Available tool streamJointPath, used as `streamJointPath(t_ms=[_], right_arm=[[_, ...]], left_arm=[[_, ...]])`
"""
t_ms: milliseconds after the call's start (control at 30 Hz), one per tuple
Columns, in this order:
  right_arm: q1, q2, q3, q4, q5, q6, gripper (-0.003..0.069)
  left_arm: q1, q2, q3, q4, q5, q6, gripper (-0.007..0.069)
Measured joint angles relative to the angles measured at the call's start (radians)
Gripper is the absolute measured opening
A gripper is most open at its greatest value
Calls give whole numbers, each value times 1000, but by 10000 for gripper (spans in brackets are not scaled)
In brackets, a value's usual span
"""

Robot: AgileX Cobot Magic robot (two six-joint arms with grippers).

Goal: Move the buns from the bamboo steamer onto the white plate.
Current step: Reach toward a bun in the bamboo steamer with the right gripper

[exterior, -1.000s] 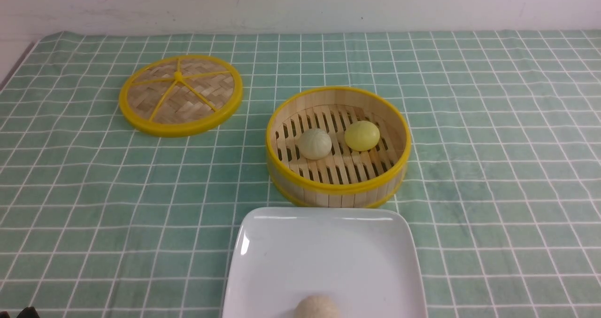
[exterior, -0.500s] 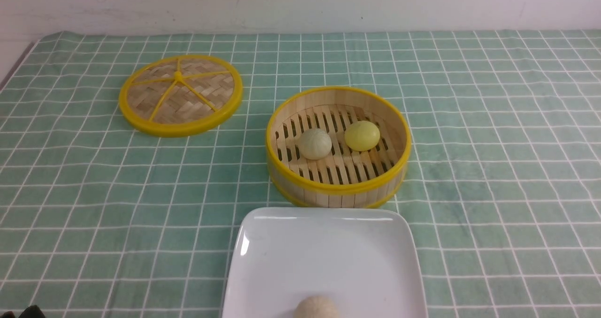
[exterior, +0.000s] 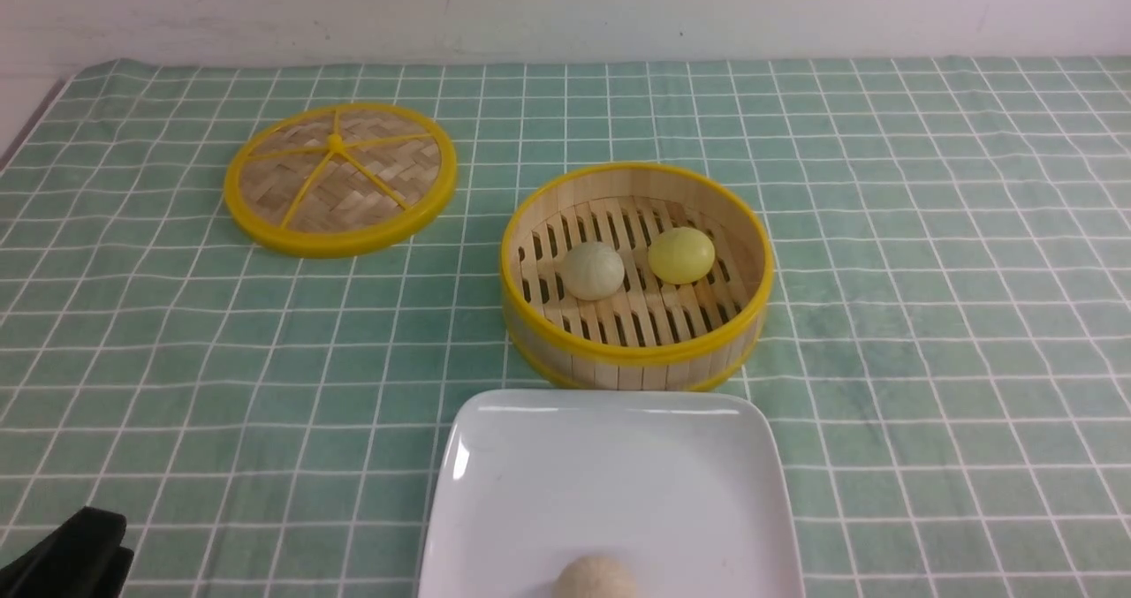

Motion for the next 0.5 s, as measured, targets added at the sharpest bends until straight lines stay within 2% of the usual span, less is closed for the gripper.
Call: streamJointPath(t_ms=[133, 233, 300, 367, 433, 500], right_arm=[[0, 0, -16, 20, -17, -14, 224], [0, 0, -99, 15, -41, -102, 178], [0, 20, -215, -18, -55, -241, 115], [0, 56, -271, -45, -53, -315, 84], [0, 155, -374, -124, -13, -449, 27], [0, 255, -446, -193, 67, -500, 4]], left_arm=[[0, 0, -14, 5, -23, 45, 230], [0, 0, -86, 7, -14, 146, 192], [0, 3, -192, 9, -4, 309, 127], [0, 19, -234, 10, 12, 386, 93], [0, 97, -311, 11, 87, 515, 28], [0, 183, -353, 14, 201, 598, 6]])
